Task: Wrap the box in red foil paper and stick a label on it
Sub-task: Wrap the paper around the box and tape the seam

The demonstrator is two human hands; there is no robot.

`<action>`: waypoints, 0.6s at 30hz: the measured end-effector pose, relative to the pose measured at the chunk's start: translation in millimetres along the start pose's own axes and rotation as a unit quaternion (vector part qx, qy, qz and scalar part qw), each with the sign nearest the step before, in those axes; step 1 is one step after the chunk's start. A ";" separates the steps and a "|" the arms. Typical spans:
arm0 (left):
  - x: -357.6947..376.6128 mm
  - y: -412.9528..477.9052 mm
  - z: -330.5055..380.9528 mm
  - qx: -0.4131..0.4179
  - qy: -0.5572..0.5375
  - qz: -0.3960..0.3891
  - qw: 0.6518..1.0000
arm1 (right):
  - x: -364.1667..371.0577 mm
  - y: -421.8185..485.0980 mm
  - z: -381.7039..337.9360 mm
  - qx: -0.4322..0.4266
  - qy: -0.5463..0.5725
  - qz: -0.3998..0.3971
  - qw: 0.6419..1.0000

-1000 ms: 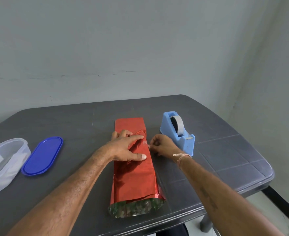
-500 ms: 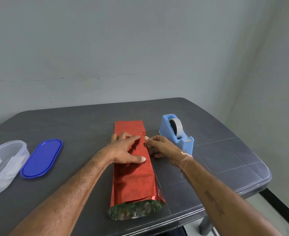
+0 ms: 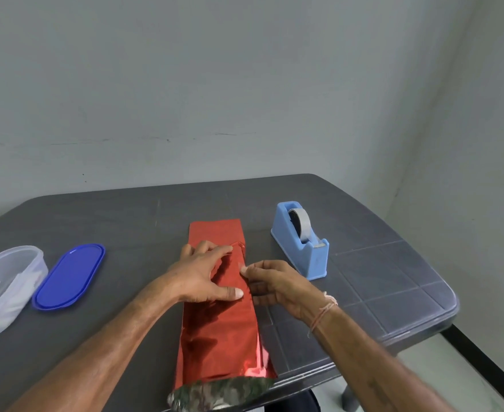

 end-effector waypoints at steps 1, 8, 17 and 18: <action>1.1 -7.0 -1.8 0.005 -0.001 0.004 1.000 | 4.4 -4.6 0.3 0.001 -0.002 -0.008 1.000; -16.5 -2.6 -1.1 -0.028 0.062 0.048 0.997 | 7.2 -15.6 0.8 0.020 -0.030 -0.012 0.999; -23.6 10.7 -0.3 -0.030 0.109 0.045 0.993 | -124.9 -25.5 -117.2 -0.110 -0.492 0.312 0.805; -24.1 11.3 -1.0 -0.031 0.110 0.045 0.992 | -135.8 -18.9 -110.7 -0.070 -0.482 0.294 0.822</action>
Point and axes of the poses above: each hand's wrist, its own y-axis towards the middle knuckle, its own x-axis out of the palm, z = x × y, the point moved 10 cm from there along y, towards the middle knuckle, and after that the axes turned 9 degrees about -x, right-handed, at the moved point
